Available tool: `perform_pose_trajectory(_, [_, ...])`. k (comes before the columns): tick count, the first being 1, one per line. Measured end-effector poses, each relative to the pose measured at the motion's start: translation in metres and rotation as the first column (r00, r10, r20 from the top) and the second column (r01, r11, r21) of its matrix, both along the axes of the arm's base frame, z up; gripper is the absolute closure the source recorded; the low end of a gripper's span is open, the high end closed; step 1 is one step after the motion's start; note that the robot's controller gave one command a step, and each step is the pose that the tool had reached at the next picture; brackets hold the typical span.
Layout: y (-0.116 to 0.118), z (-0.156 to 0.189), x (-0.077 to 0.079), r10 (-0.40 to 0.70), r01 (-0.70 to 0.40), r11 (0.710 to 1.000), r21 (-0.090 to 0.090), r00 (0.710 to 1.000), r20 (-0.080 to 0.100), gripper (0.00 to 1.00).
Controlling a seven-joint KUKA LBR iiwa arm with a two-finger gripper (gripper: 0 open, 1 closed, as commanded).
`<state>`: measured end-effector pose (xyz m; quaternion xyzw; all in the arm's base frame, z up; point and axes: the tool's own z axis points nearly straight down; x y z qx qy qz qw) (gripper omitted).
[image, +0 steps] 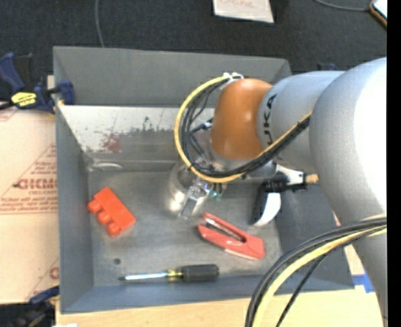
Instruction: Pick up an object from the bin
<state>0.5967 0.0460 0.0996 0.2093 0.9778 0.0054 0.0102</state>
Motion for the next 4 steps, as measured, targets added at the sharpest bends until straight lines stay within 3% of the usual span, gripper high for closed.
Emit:
perform_pose_trajectory(1, [-0.080,-0.030,-0.070,0.123,-0.123,0.992,-0.008,0.992,-0.006,0.00])
perform_pose_trajectory(2, [-0.022,-0.029,-0.003,0.007,-0.007,1.000,0.001,1.000,0.014,1.00])
perform_pose_trajectory(3, [-0.022,-0.028,-0.003,0.007,-0.007,1.000,0.001,1.000,0.014,1.00])
perform_pose_trajectory(4, [-0.023,-0.001,-0.007,0.008,-0.008,1.000,0.000,1.000,0.003,1.00])
